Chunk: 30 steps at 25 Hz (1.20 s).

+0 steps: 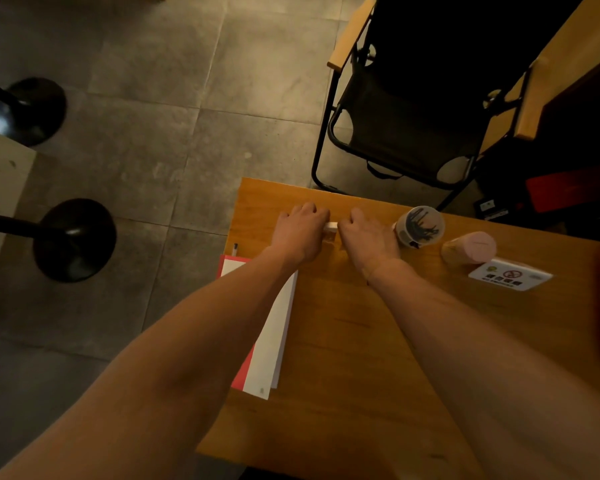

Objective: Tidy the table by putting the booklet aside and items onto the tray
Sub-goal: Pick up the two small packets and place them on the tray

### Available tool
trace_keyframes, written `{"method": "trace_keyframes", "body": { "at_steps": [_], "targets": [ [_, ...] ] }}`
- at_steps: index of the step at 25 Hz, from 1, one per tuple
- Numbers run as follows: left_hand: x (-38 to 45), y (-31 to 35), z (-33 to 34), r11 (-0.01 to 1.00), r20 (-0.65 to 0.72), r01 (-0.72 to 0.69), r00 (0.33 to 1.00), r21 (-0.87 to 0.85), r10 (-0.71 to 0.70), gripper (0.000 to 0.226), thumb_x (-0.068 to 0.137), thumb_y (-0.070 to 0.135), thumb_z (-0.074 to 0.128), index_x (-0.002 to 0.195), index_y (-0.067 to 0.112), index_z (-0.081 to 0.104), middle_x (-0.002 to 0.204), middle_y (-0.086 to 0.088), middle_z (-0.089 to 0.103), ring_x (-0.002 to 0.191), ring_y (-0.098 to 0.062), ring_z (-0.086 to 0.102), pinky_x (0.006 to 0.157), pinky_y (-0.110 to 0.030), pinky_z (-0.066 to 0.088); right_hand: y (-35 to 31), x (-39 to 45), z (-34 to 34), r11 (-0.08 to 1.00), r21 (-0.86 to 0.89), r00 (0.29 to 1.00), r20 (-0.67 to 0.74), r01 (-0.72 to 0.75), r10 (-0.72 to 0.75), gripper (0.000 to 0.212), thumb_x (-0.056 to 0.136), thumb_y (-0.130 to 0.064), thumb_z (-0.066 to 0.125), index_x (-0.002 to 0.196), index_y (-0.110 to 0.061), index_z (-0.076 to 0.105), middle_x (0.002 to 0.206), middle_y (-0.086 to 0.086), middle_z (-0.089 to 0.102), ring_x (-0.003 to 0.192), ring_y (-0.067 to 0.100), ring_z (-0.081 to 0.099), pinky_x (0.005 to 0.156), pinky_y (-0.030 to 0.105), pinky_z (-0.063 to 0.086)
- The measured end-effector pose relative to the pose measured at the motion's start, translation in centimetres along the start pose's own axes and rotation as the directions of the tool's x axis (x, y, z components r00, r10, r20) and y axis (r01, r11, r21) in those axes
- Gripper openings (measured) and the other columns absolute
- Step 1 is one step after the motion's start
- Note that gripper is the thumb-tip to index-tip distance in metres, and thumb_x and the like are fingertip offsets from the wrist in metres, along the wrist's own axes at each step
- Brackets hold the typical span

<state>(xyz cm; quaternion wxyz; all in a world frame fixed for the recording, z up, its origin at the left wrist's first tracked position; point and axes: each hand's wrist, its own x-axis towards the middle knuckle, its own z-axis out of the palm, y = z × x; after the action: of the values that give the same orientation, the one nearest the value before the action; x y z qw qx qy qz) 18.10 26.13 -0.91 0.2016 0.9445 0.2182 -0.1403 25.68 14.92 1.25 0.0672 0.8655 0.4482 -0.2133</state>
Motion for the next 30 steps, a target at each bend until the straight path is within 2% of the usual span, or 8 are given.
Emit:
{"method": "trace_keyframes", "body": {
  "at_steps": [5,8,12,18,21,24,27,30],
  "targets": [
    [-3.7,0.7,-1.0,0.942,0.004,0.115,0.993,-0.315,-0.120,0.007,0.094,0.020,0.056,0.101,0.021,0.057,0.097,-0.002,0.060,0.085,-0.017,0.056,0.077,-0.037,0.050,-0.7,-3.9,-0.7,0.944,0.290,0.988,0.021,-0.154,0.155,0.012,0.093,-0.012,0.056,0.101,-0.021,0.060,0.103,0.006,0.064,0.088,0.021,0.059,0.077,0.033,0.052],
    [-7.1,1.9,-1.9,0.812,0.068,0.149,0.989,-0.564,-0.134,0.008,0.090,0.023,0.064,0.095,0.019,0.058,0.091,-0.003,0.063,0.080,-0.018,0.060,0.068,-0.034,0.051,0.0,-7.5,-0.8,0.856,0.458,0.969,0.059,-0.239,0.239,0.005,0.090,-0.024,0.064,0.094,-0.022,0.065,0.099,0.003,0.067,0.087,0.017,0.059,0.074,0.030,0.051],
    [-12.4,4.2,-3.0,0.644,0.118,0.180,0.983,-0.744,-0.139,0.012,0.086,0.027,0.070,0.091,0.025,0.058,0.086,0.004,0.065,0.080,-0.016,0.065,0.068,-0.033,0.052,1.0,-13.4,-1.1,0.692,0.660,0.953,0.138,-0.292,0.269,0.006,0.085,-0.029,0.071,0.088,-0.026,0.066,0.091,-0.004,0.067,0.086,0.015,0.063,0.075,0.036,0.057],
    [-16.8,7.7,-2.7,0.527,0.199,0.239,0.971,-0.815,-0.134,0.016,0.089,0.021,0.067,0.104,0.017,0.065,0.097,-0.001,0.068,0.077,-0.007,0.065,0.054,-0.013,0.046,2.7,-20.9,-1.3,0.474,0.818,0.928,0.183,-0.327,0.326,0.014,0.084,-0.017,0.070,0.086,-0.029,0.065,0.090,-0.004,0.066,0.082,0.016,0.066,0.068,0.037,0.060],
    [-18.6,9.5,-2.3,0.513,0.238,0.263,0.964,-0.817,-0.117,0.013,0.091,0.019,0.065,0.104,0.021,0.064,0.100,0.000,0.068,0.082,-0.008,0.065,0.054,-0.012,0.046,3.5,-24.0,-1.2,0.365,0.865,0.913,0.217,-0.344,0.347,0.026,0.082,-0.011,0.073,0.095,-0.032,0.063,0.099,-0.005,0.066,0.085,0.012,0.066,0.062,0.026,0.060],
    [-20.1,11.3,-1.9,0.517,0.237,0.252,0.967,-0.818,-0.097,0.011,0.090,0.016,0.065,0.099,0.024,0.064,0.097,0.001,0.068,0.076,-0.005,0.066,0.053,-0.010,0.046,4.7,-26.9,-0.6,0.292,0.896,0.901,0.214,-0.335,0.376,0.032,0.079,-0.010,0.076,0.104,-0.025,0.063,0.103,-0.003,0.066,0.088,0.013,0.065,0.064,0.026,0.059],
    [-21.3,13.9,-1.2,0.548,0.241,0.229,0.969,-0.804,-0.052,0.013,0.089,0.017,0.068,0.100,0.023,0.064,0.094,0.003,0.070,0.071,0.001,0.066,0.053,-0.009,0.046,6.5,-30.6,0.3,0.203,0.929,0.891,0.210,-0.311,0.402,0.029,0.079,-0.008,0.076,0.099,-0.023,0.062,0.100,-0.003,0.067,0.088,0.016,0.066,0.067,0.029,0.060],
    [-22.6,17.3,-0.3,0.562,0.277,0.238,0.961,-0.792,-0.016,0.013,0.088,0.015,0.069,0.098,0.021,0.065,0.093,0.000,0.072,0.070,-0.001,0.066,0.054,-0.012,0.046,8.8,-34.6,1.5,0.095,0.960,0.882,0.201,-0.264,0.426,0.026,0.082,-0.009,0.074,0.095,-0.025,0.059,0.096,-0.006,0.065,0.084,0.010,0.064,0.064,0.023,0.058]
  ]
}}
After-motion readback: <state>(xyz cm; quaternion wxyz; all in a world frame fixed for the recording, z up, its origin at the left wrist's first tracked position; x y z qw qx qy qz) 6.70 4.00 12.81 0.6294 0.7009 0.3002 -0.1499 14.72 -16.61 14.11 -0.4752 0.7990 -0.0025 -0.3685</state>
